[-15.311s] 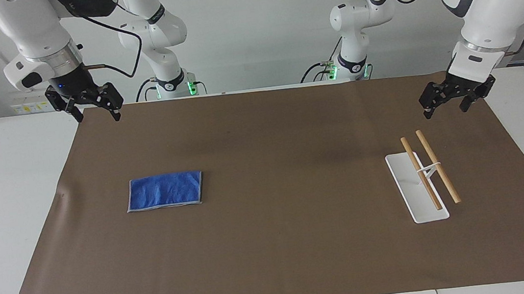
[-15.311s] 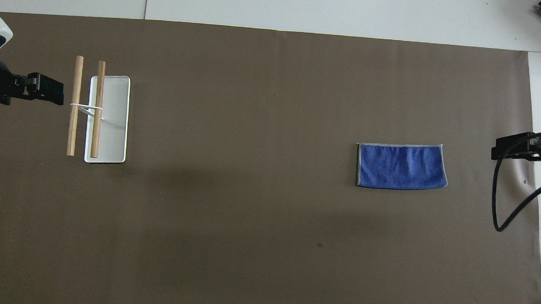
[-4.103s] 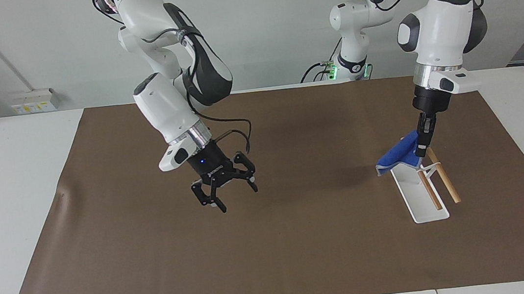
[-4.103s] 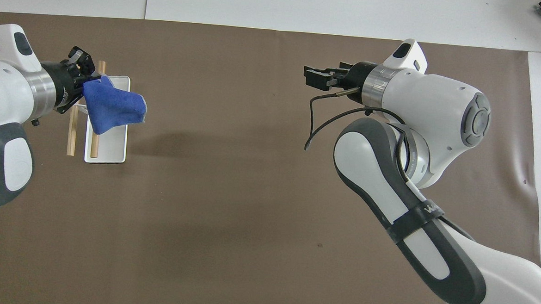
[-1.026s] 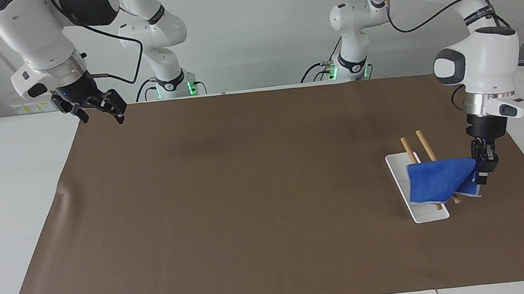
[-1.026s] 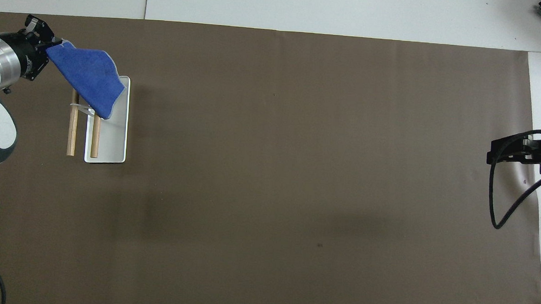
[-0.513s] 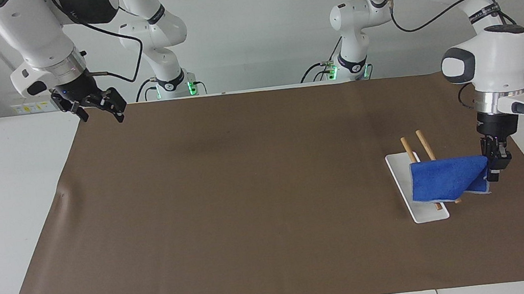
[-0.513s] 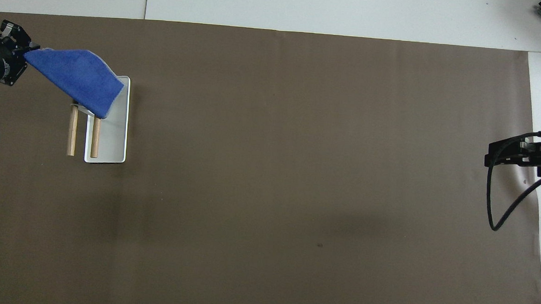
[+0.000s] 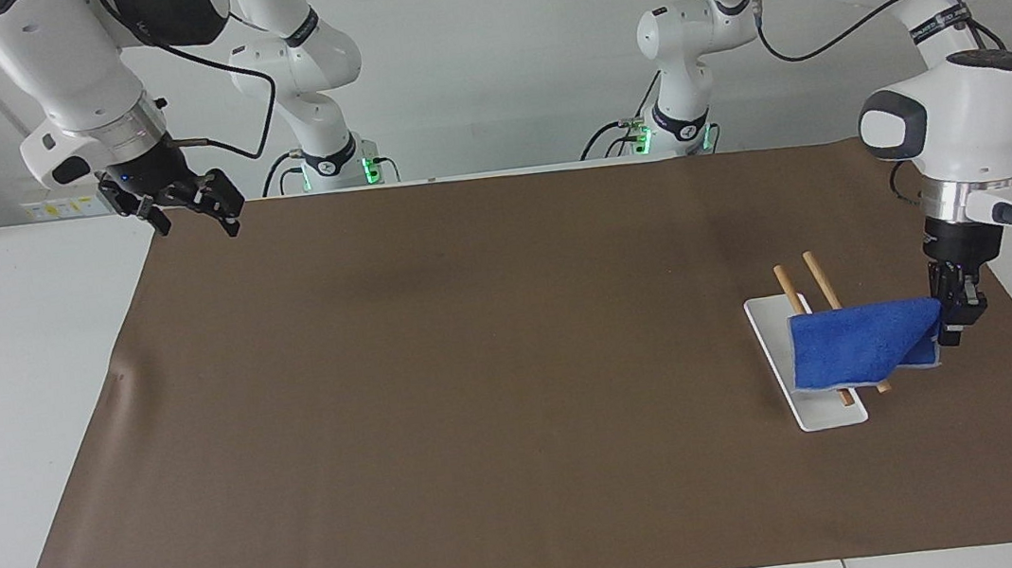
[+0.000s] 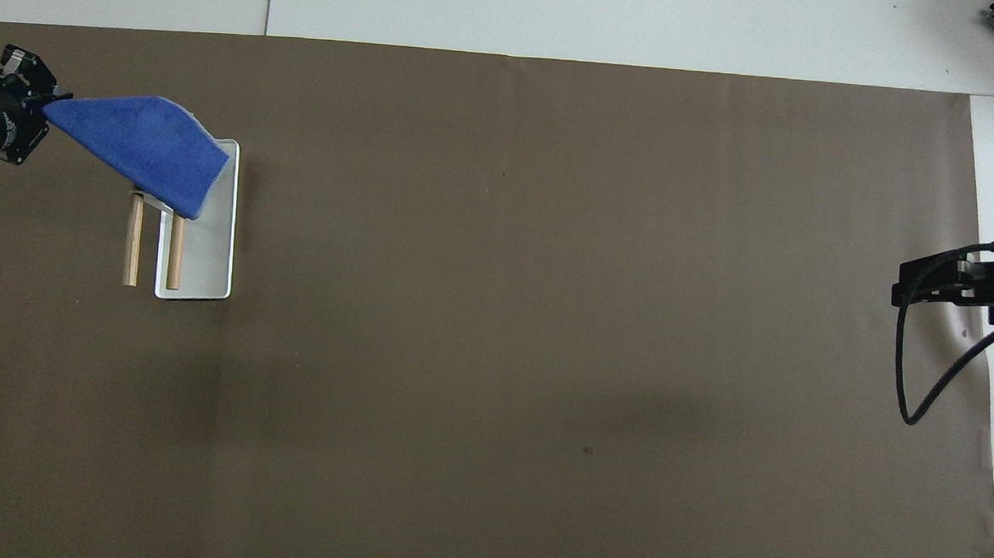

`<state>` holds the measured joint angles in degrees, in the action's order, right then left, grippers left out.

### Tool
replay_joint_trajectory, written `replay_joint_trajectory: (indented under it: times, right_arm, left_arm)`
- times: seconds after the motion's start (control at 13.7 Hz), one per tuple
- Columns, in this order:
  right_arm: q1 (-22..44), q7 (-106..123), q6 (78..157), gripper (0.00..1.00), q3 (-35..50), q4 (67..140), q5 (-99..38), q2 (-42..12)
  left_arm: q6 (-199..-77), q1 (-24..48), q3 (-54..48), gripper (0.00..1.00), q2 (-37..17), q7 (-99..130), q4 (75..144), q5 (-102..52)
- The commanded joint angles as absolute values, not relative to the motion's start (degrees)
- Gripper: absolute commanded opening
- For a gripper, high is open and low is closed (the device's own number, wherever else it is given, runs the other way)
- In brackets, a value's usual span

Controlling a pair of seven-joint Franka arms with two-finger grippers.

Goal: Right arm passes towel to left arm to hang
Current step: 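Drape the towel over the rack crossbar with the left gripper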

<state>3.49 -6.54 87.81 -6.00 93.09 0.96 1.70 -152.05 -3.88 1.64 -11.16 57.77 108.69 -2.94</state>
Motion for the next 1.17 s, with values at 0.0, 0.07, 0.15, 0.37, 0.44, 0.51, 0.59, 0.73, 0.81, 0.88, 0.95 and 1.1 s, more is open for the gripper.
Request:
replay_joint_trajectory:
  times: [0.0, 0.07, 0.15, 0.37, 0.44, 0.51, 0.59, 0.73, 0.81, 0.88, 0.95, 1.1]
  right_arm:
    - [3.16, -5.45, 88.42, 1.00, -5.89, 94.57, -0.18, 2.99]
    - [3.16, -5.45, 88.42, 1.00, -5.89, 94.57, -0.18, 2.99]
    - [3.16, -5.45, 88.42, 1.00, -5.89, 94.57, -0.18, 2.99]
    - [3.16, -5.45, 88.42, 1.00, -5.89, 94.57, -0.18, 2.99]
    - [3.16, -5.45, 88.42, 1.00, -5.89, 94.57, -0.18, 2.99]
    - [3.16, -5.45, 88.42, 1.00, -5.89, 94.57, -0.18, 2.99]
    - [3.16, -5.45, 88.42, 1.00, -5.89, 94.57, -0.18, 2.99]
    - [3.16, -5.45, 88.42, 1.00, -5.89, 94.57, -0.18, 2.99]
    - [3.16, -5.45, 88.42, 1.00, -5.89, 94.57, -0.18, 2.99]
    - [3.16, -5.45, 88.42, 1.00, -5.89, 94.57, -0.18, 2.99]
    - [3.16, -5.45, 88.42, 1.00, -5.89, 94.57, -0.18, 2.99]
    - [3.16, -5.45, 88.42, 1.00, -5.89, 94.57, -0.18, 2.99]
  left_arm:
    - [-149.85, -3.87, 2.55, 0.12, -9.76, 56.51, 109.42, -3.16]
    - [-149.85, -3.87, 2.72, 0.31, -9.76, 56.51, 109.42, -3.16]
    - [-149.77, -3.87, 2.99, 0.42, -9.76, 56.51, 109.42, -3.16]
    - [-149.77, -3.87, 3.16, 0.81, -9.76, 56.51, 109.51, -3.16]
    - [-149.68, -3.87, 3.16, 0.90, -9.67, 56.51, 109.51, -3.16]
    - [-149.16, -3.87, 3.16, 0.94, -9.67, 56.51, 109.51, -3.16]
    - [-148.98, -3.87, 3.16, 0.98, -9.58, 56.51, 109.51, -3.08]
    - [-148.89, -3.87, 3.16, 0.98, -9.58, 56.51, 109.51, -3.08]
    - [-148.89, -3.87, 3.16, 0.98, -9.58, 56.51, 109.51, -3.08]
    - [-148.80, -3.87, 3.16, 0.98, -9.58, 56.43, 109.51, -3.08]
    - [-148.36, -3.87, 3.16, 0.98, -9.58, 56.34, 109.51, -3.08]
    - [-144.78, -3.69, 3.08, 0.98, -9.14, 50.75, 109.34, -2.90]
